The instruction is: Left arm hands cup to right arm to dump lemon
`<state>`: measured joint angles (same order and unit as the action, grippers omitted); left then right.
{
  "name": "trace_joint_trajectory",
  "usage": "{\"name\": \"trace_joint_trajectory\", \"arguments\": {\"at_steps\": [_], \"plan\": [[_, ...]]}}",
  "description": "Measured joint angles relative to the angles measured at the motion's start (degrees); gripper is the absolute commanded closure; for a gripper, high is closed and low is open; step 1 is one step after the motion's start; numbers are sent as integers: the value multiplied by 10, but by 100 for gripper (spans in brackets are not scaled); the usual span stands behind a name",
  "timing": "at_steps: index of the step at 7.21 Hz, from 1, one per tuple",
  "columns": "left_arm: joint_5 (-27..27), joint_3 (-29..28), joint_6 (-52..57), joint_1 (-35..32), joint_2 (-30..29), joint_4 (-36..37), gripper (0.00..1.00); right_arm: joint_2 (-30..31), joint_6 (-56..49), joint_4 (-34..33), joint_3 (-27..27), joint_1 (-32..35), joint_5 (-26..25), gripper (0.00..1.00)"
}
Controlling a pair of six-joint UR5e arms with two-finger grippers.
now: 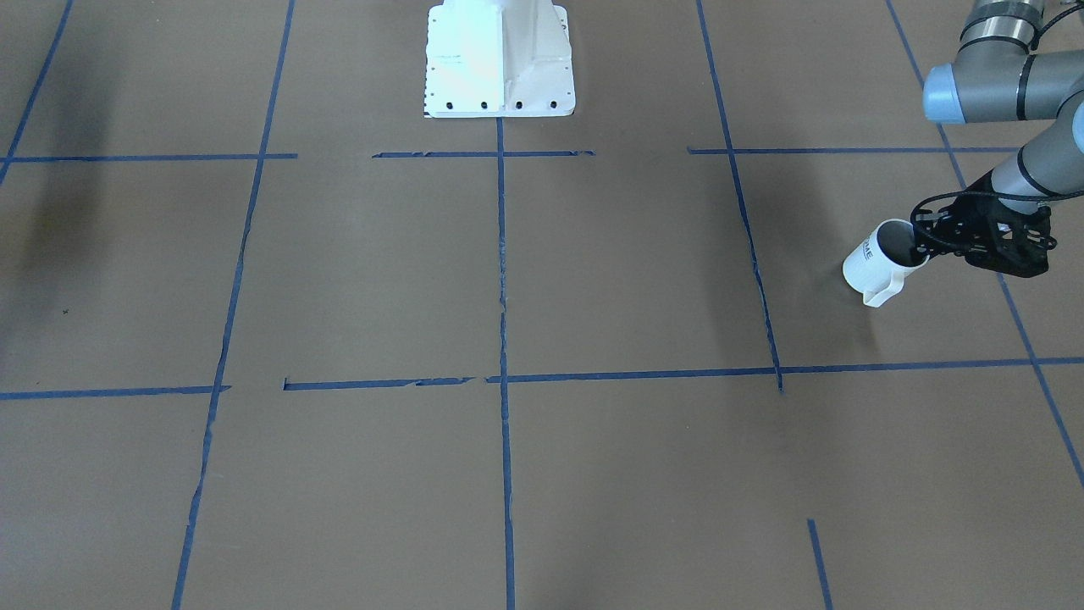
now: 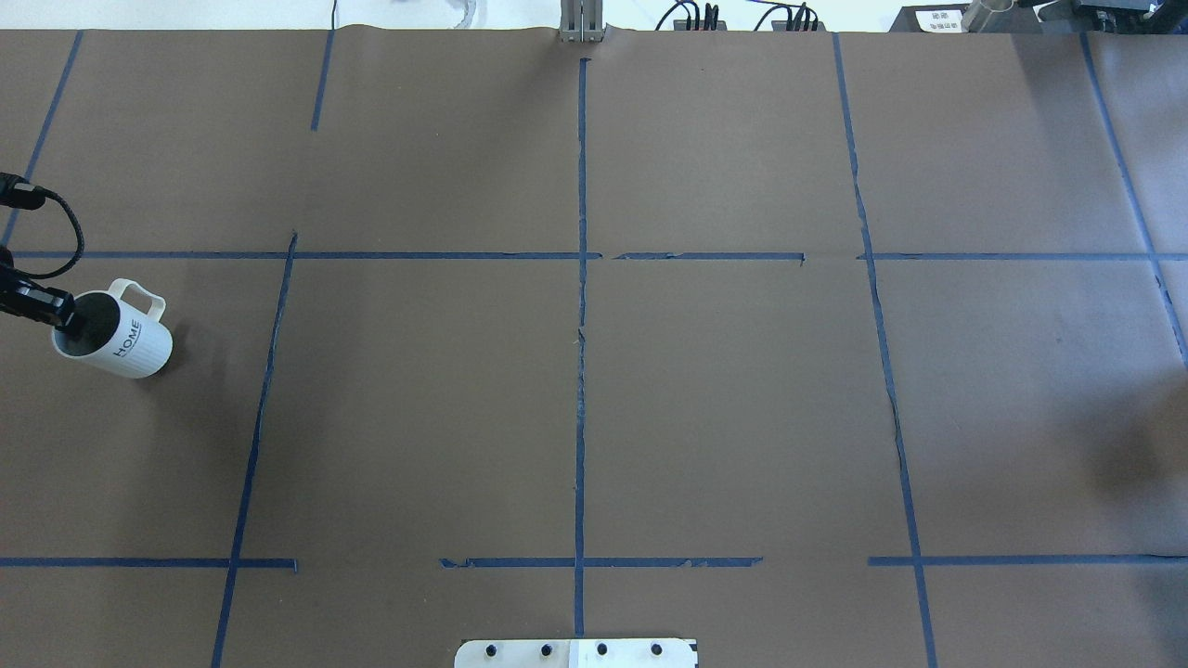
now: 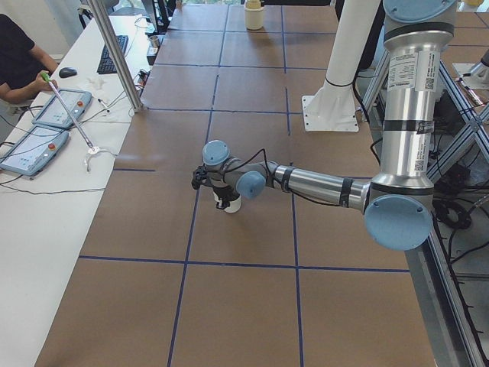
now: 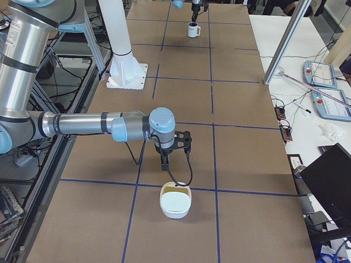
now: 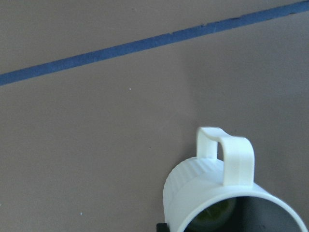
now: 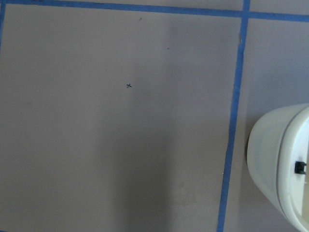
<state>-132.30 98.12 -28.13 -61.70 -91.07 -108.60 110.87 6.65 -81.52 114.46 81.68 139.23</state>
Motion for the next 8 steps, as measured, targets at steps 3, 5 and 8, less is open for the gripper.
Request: {"name": "trace_joint_trajectory", "arguments": {"at_steps": [3, 5, 8], "plan": [[23, 106, -193, 10, -77, 119, 100, -28, 202, 203, -6, -107, -7, 0], [81, 144, -328, 82, -178, 258, 100, -78, 313, 317, -11, -190, -67, 0], [107, 136, -456, 169, -322, 381, 100, -178, 442, 345, -2, -359, -283, 0]]}}
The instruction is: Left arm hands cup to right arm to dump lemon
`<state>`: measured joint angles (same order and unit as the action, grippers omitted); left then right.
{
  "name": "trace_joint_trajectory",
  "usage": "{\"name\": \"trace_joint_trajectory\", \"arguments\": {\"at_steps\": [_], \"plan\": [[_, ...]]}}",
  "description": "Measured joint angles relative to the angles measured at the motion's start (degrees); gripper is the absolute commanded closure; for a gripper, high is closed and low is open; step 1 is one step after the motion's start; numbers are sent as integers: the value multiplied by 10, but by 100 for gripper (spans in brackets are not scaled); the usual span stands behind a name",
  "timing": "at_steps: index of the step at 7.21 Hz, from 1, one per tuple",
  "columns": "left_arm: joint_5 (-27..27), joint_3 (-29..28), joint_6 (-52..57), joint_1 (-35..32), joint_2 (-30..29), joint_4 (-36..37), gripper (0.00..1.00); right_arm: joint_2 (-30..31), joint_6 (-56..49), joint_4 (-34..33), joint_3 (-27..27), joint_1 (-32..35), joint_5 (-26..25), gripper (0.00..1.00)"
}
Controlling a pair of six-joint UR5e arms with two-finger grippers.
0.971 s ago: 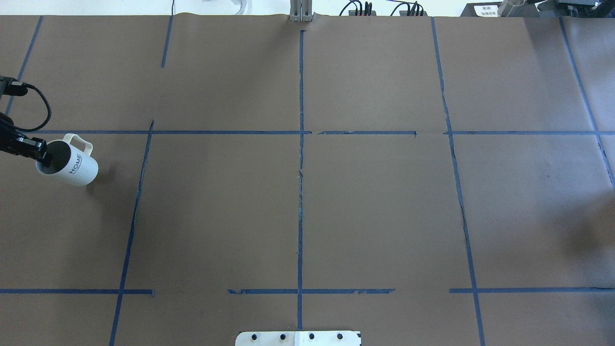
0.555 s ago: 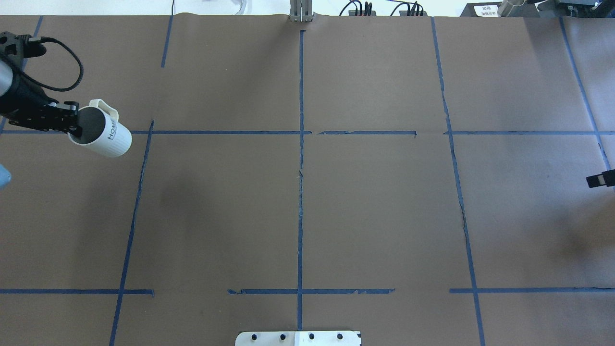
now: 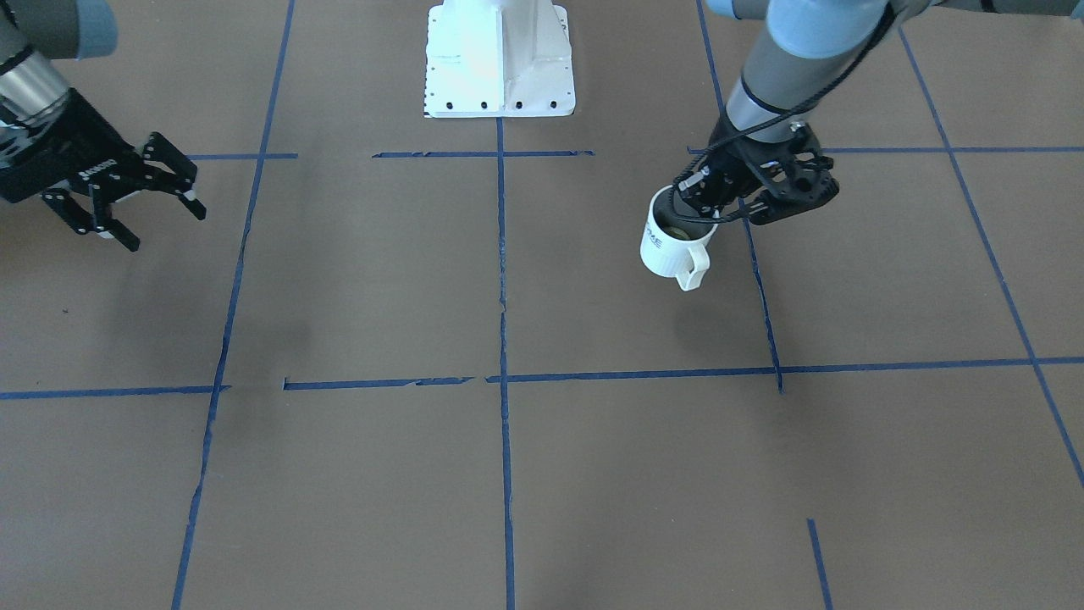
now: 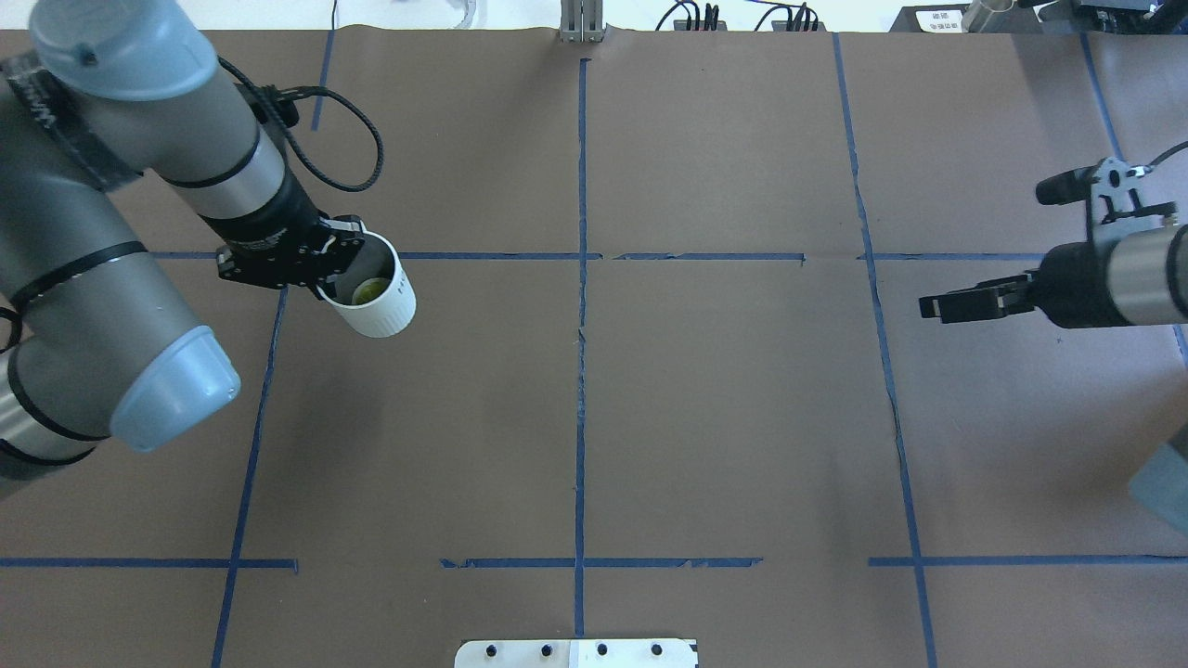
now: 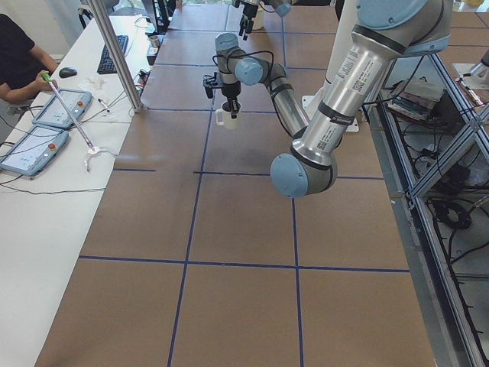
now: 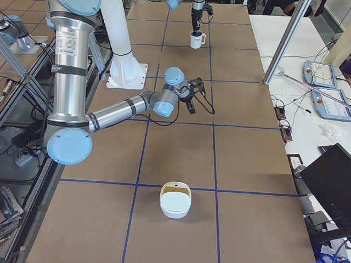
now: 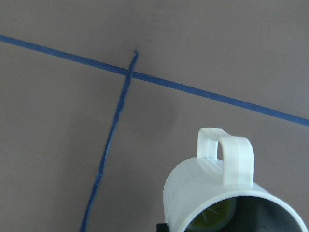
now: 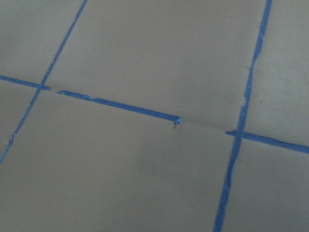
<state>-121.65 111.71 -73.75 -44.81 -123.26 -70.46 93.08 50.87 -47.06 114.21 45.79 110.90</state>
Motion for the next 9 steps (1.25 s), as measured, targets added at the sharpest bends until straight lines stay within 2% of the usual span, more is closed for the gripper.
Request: {"name": "trace_joint_trajectory", "arguments": {"at_steps": [2, 4, 5, 7, 9], "plan": [[-1, -28, -78, 17, -61, 1, 100, -37, 19, 0, 17, -126, -203, 0], [0, -68, -129, 22, -114, -1, 100, -98, 19, -4, 16, -286, -460, 1], [0, -85, -150, 23, -130, -1, 100, -130, 17, -5, 10, -344, -549, 2], [0, -95, -179, 33, -141, -1, 100, -192, 3, -6, -27, -398, -648, 3], [0, -88, -198, 51, -145, 0, 100, -247, -37, -4, -74, -409, -701, 2]]}}
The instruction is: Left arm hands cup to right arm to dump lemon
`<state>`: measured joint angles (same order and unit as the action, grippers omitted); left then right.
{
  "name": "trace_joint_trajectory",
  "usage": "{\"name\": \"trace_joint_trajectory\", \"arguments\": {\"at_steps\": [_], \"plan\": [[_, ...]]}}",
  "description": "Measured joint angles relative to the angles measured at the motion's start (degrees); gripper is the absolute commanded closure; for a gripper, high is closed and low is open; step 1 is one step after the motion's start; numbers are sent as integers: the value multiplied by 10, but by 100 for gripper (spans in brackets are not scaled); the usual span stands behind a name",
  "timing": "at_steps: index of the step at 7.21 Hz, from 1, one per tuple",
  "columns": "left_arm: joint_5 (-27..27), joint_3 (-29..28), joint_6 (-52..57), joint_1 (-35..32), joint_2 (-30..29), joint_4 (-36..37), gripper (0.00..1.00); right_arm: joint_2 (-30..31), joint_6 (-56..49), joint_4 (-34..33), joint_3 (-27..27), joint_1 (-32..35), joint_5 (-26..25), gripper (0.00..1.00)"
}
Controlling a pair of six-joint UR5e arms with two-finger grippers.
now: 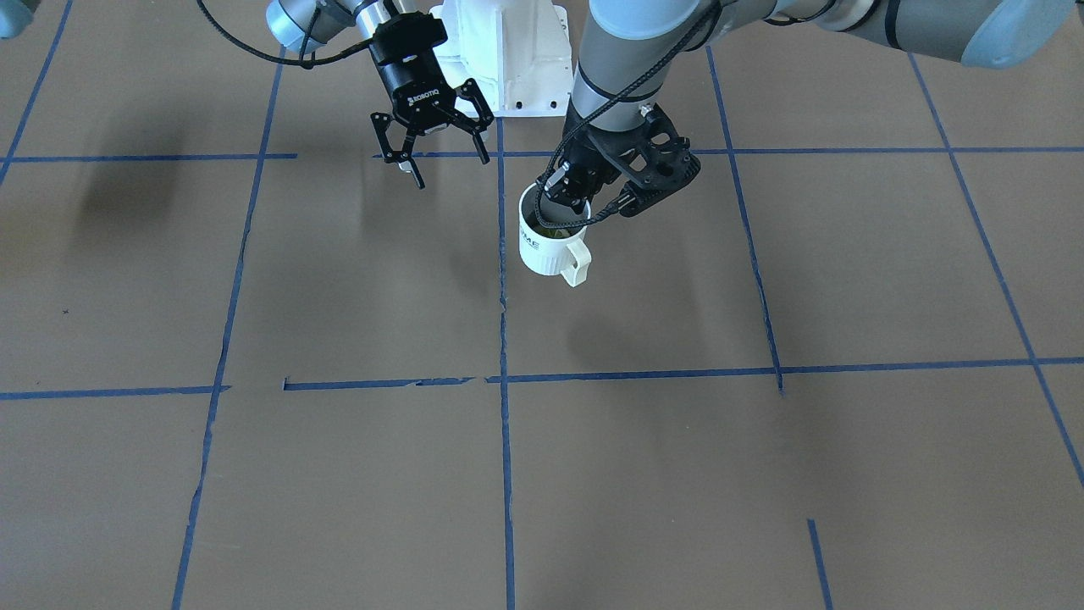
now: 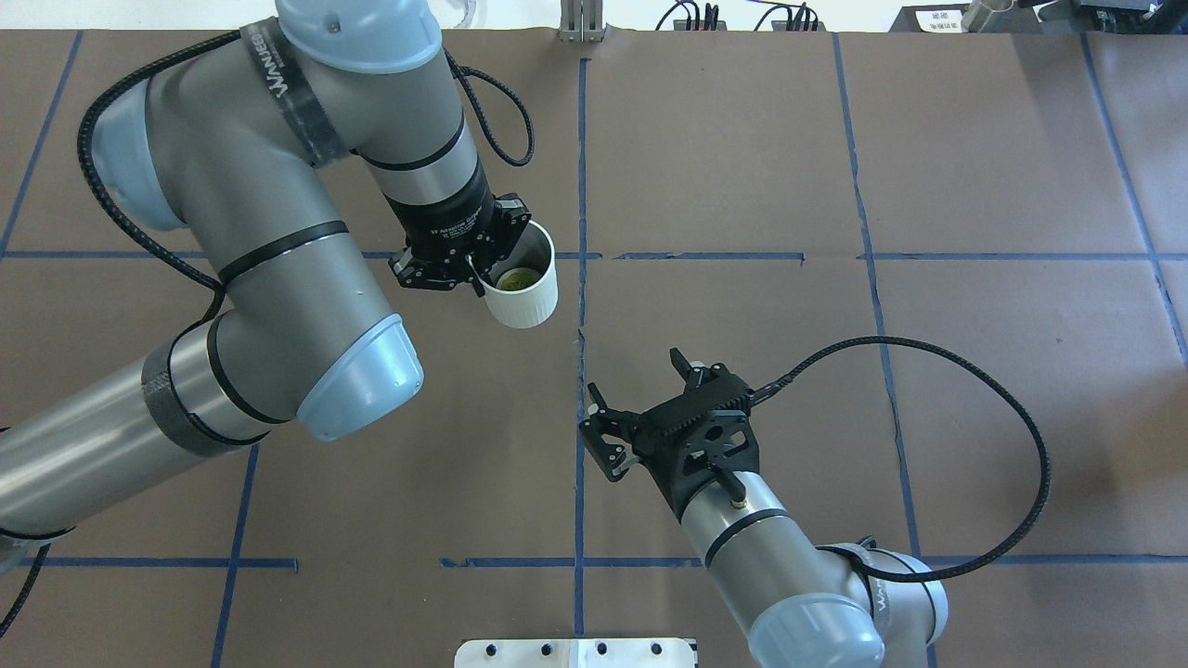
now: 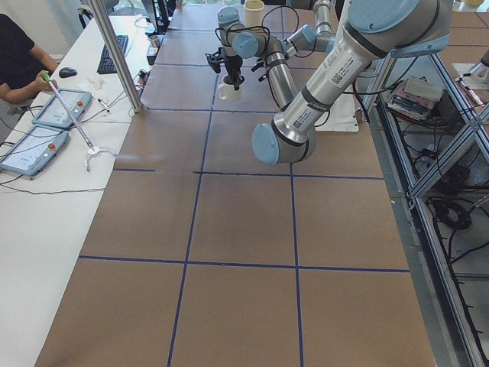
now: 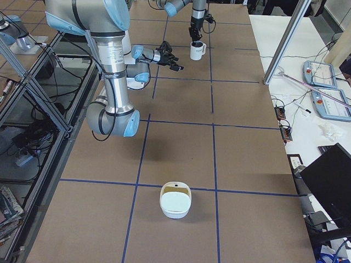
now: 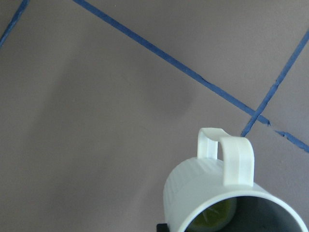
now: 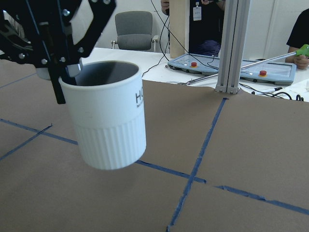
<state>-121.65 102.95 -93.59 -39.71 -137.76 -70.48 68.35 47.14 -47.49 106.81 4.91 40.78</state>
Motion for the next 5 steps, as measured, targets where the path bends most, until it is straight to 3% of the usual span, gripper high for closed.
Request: {"name": "trace_joint_trajectory", "arguments": {"at_steps": [5], "plan": [[9, 6, -60, 50, -23, -1, 99, -22, -13, 2, -15, -3, -33, 1]]}}
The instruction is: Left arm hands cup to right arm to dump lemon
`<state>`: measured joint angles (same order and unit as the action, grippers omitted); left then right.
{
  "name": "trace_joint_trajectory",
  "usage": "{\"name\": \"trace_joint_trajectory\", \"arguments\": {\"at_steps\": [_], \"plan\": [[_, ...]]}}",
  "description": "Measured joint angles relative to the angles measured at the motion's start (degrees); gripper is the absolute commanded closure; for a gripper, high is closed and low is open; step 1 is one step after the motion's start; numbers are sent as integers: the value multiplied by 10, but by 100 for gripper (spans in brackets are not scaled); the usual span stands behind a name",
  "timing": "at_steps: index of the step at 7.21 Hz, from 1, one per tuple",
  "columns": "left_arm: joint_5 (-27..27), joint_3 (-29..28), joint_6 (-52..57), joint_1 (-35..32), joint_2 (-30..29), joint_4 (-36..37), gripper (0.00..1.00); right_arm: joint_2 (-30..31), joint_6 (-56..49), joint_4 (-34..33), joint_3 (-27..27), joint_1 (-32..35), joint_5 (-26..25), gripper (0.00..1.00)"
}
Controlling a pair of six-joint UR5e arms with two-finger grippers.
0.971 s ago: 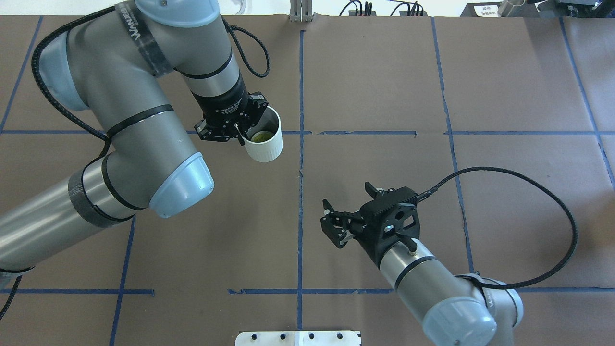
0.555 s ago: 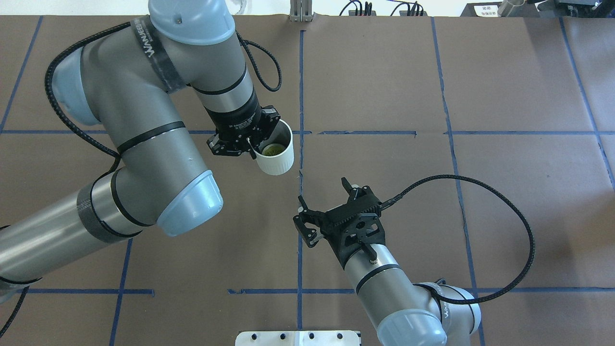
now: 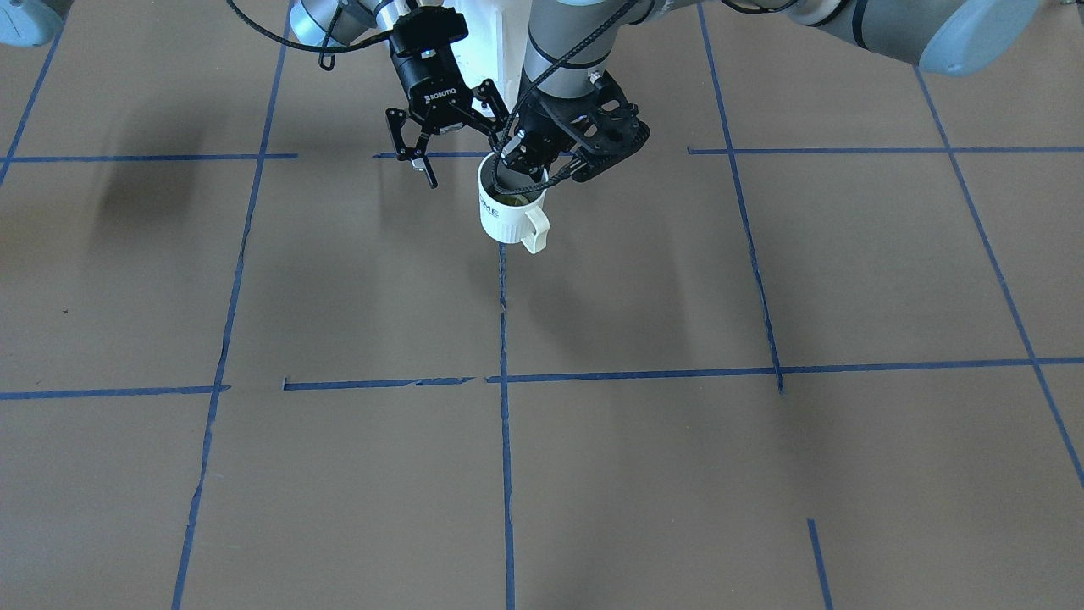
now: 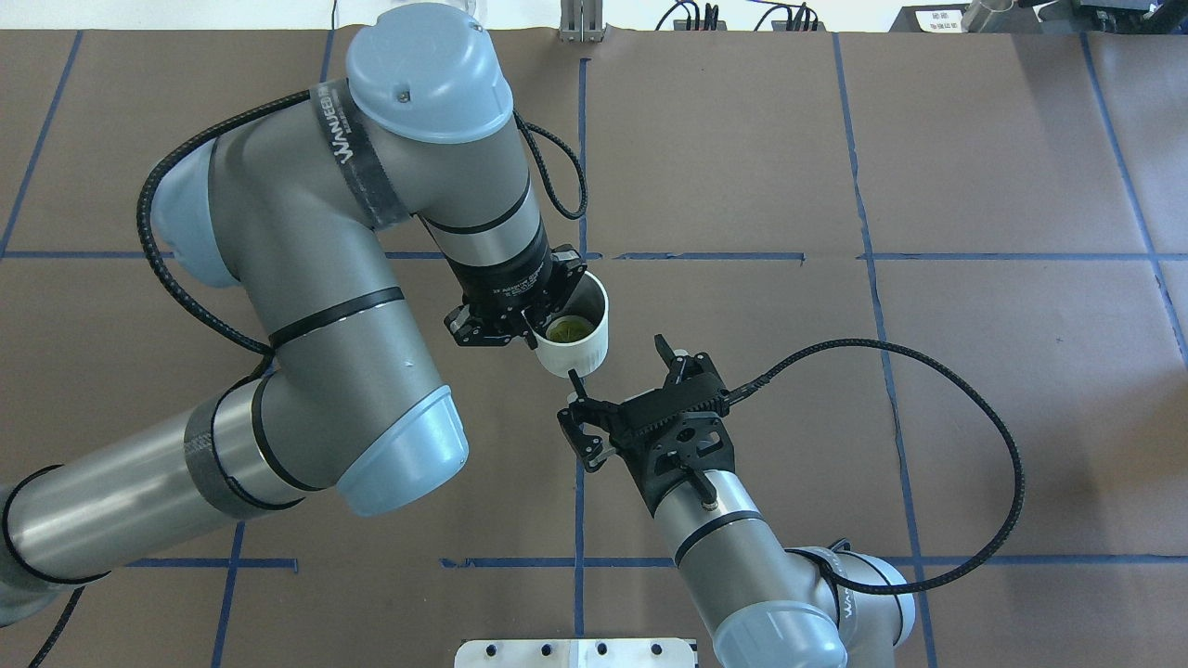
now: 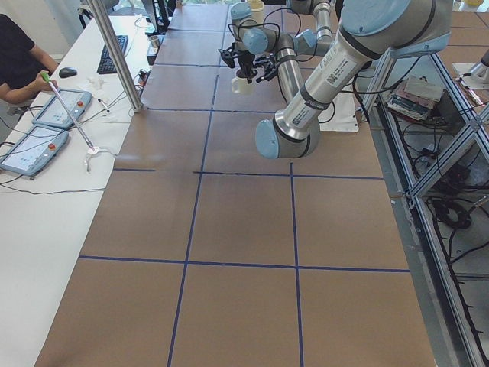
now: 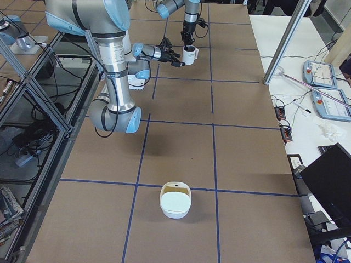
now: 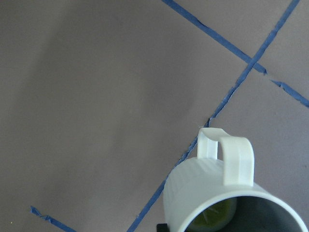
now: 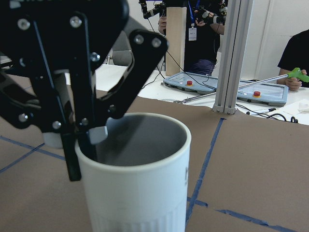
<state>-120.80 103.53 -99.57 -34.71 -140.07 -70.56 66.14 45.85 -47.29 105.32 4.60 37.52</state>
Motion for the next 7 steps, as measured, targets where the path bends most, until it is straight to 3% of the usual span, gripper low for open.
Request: {"name": "trace_joint_trajectory", "arguments": {"at_steps": [7], "plan": [[8, 3, -2, 31, -14, 0, 98, -2, -1, -1, 0, -13, 0, 1]]}}
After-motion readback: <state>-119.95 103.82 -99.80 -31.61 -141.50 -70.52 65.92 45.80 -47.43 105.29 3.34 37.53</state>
